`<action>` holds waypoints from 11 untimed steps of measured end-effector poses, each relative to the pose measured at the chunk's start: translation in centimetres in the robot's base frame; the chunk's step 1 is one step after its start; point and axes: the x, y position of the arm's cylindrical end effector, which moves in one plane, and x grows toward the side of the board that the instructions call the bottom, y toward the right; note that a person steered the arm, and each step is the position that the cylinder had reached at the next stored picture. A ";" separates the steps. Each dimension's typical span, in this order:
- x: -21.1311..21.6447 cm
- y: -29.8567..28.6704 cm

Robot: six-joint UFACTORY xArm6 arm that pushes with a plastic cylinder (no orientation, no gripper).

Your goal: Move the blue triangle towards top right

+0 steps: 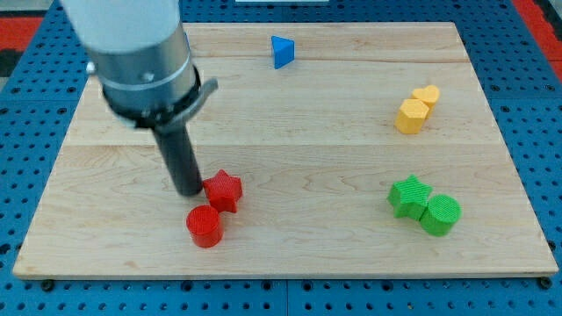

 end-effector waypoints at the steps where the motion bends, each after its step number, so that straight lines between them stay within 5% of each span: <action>1: -4.7 2.0; 5: -8.9 3.3; 7: -10.7 10.4; 11: -21.5 10.2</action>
